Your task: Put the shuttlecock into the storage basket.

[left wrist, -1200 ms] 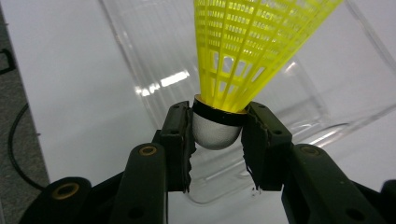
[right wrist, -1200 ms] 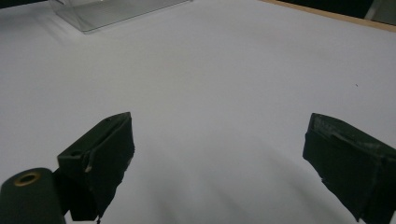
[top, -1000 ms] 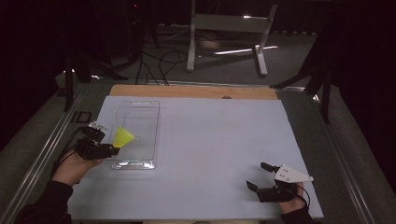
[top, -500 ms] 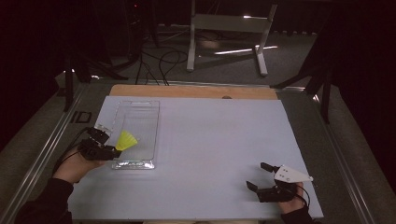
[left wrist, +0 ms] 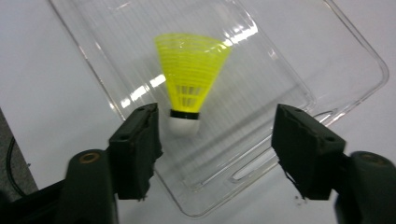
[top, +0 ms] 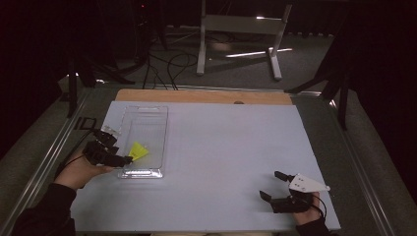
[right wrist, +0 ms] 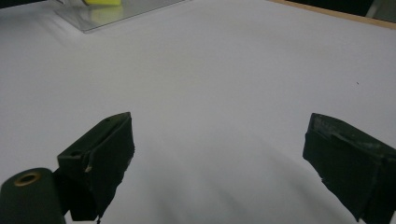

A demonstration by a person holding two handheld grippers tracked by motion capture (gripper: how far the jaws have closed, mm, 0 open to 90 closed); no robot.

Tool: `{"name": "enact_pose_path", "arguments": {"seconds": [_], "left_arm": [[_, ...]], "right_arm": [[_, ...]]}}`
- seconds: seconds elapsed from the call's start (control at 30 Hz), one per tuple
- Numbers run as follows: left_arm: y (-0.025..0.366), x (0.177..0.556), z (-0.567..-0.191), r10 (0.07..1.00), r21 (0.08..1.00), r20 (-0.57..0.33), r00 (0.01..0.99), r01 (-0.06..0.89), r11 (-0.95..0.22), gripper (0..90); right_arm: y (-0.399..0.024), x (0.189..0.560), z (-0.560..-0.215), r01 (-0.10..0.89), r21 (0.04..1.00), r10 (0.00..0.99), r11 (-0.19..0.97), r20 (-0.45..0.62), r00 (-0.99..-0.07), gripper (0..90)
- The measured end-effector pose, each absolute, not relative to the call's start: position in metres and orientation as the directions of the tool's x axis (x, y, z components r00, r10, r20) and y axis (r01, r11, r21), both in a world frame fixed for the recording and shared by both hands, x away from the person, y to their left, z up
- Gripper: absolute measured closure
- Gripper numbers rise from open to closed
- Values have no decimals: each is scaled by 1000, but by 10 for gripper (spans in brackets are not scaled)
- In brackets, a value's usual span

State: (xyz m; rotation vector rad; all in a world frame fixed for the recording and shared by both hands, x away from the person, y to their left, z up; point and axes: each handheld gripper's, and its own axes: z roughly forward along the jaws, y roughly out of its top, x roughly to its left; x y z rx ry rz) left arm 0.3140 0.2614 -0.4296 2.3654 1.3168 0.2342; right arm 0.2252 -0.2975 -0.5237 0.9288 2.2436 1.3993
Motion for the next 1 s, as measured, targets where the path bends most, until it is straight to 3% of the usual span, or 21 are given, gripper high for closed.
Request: {"name": "enact_pose_path", "arguments": {"seconds": [0.17,0.4,1.0], "left_arm": [[259,315,-431,855,440,-52,516,781,-444,156],[254,317,-431,843,441,-75,533,776,-451,23],[234,330,-418,812,586,-140,566,709,-393,3]], "right_arm": [[-298,225,-523,349,887,681,303,54,-730,88],[-297,225,-524,349,887,681,304,54,-731,87],[-298,226,-524,360,885,685,295,68,-726,87]]}}
